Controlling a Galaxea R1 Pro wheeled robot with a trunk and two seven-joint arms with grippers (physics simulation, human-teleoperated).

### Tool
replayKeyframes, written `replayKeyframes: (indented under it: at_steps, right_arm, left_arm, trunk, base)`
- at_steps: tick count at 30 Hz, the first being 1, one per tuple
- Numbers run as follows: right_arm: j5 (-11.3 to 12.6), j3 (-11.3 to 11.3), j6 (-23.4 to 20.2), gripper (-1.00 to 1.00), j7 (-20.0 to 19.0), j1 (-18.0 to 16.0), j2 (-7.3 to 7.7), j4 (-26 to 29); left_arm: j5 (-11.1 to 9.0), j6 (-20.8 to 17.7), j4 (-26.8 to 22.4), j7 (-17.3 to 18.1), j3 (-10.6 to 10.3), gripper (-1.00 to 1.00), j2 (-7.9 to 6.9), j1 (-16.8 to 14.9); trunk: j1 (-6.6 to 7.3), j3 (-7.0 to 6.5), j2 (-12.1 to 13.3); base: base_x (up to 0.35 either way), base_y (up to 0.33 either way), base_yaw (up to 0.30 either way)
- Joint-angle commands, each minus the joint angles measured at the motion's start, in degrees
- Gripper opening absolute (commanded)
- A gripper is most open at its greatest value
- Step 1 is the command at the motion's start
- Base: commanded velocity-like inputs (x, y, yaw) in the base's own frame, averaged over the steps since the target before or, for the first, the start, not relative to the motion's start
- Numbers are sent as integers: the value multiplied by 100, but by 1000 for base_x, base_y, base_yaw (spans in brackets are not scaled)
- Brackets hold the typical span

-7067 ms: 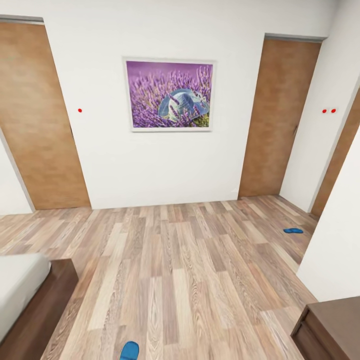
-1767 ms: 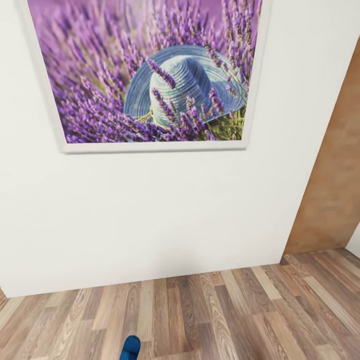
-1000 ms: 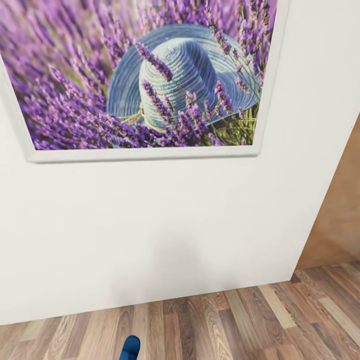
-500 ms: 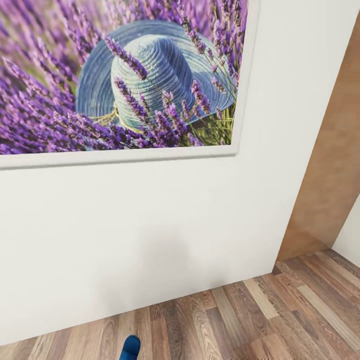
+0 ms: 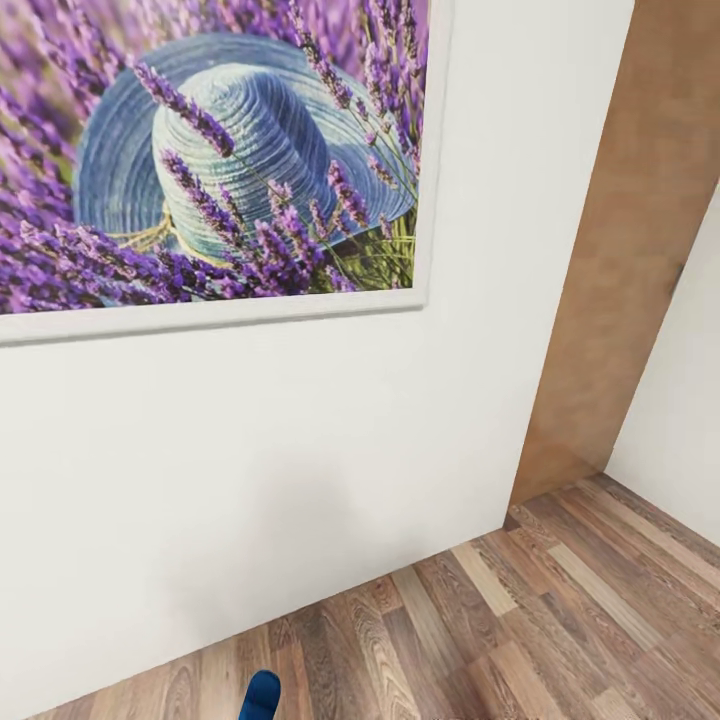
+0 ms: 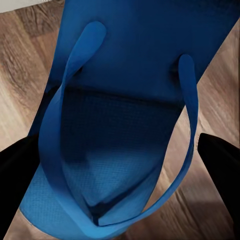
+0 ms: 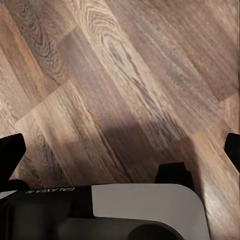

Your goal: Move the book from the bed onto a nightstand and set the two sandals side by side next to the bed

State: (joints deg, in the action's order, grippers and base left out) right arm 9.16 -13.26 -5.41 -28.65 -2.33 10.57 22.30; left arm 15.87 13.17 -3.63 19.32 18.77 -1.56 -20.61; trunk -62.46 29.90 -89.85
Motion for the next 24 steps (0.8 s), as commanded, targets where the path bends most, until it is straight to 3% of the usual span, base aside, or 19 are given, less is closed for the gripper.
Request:
replayKeyframes:
  at_steps: [1,11,24]
  right_arm:
    - [55,-27,-57,100,-30,-4,-2,2]
    - [54,-27,-57,100,-32,-4,-2,2]
    - [54,-27,-57,100,-32,-4,-2,2]
  left_arm:
    - [57,23,2,20,48,-100,-2,-2]
    - [57,20,2,20,47,-100,-2,-3]
    - [57,19,2,20,48,-100,-2,-3]
  trunk:
    - [0,6,-3]
    - [0,6,-3]
    - [0,6,-3]
  base:
    - [0,0,-253]
    - [29,0,-248]
    - [279,0,-241]
